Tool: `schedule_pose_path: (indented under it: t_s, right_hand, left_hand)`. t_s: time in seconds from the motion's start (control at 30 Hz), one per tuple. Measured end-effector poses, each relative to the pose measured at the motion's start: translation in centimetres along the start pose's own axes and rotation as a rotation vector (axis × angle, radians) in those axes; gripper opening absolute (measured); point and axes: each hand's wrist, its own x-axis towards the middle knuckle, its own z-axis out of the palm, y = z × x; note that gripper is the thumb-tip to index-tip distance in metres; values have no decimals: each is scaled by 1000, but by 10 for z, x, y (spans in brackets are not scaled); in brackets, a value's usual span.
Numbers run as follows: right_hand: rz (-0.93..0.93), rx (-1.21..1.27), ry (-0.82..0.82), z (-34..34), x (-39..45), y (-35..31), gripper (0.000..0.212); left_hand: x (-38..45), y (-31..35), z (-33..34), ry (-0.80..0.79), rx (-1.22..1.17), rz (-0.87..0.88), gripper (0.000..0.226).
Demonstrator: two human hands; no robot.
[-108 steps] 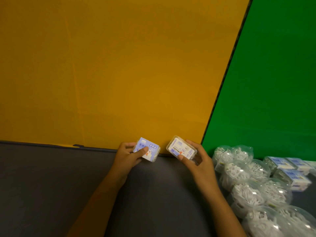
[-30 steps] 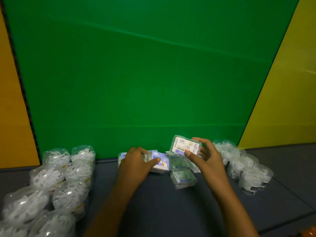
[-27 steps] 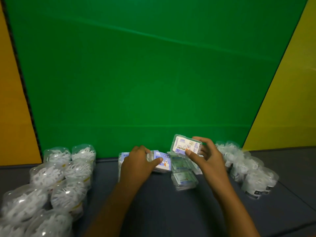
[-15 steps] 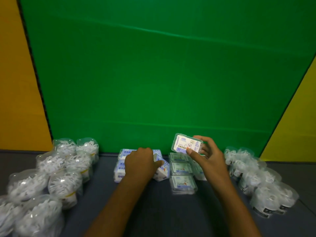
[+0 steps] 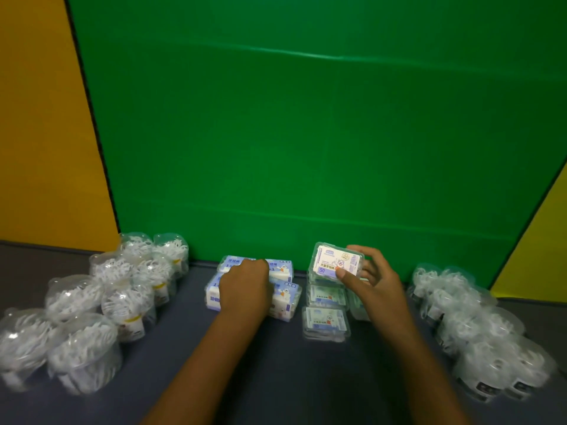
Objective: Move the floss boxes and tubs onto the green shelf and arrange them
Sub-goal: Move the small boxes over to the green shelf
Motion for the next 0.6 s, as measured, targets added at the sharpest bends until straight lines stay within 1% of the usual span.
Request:
schedule_pose_path:
  t_s: [0.1, 0.17, 0.27, 0.43, 0.53, 0.6]
  right_hand:
    - [-24, -1, 11, -3, 0, -5, 38]
    - [-40, -9, 38, -4, -1, -8, 38]
    - [-28, -45, 83, -6, -5, -8, 39]
    - [6, -133, 128, -22, -21, -9, 48]
    - [43, -122, 194, -33, -34, -7, 44]
    - [83, -177, 218, -40, -41, -2, 40]
  left_hand:
    - [-6, -10, -9, 66, -79, 61, 25]
    - [-6, -18, -11, 102, -119, 152, 28]
    - [-6, -24, -14, 74, -153, 267, 32]
    - [-17, -18, -9, 59, -158, 385, 41]
    - [-25, -5, -1, 54, -144, 431, 48]
    - [-28, 4, 4, 55, -102, 446, 53]
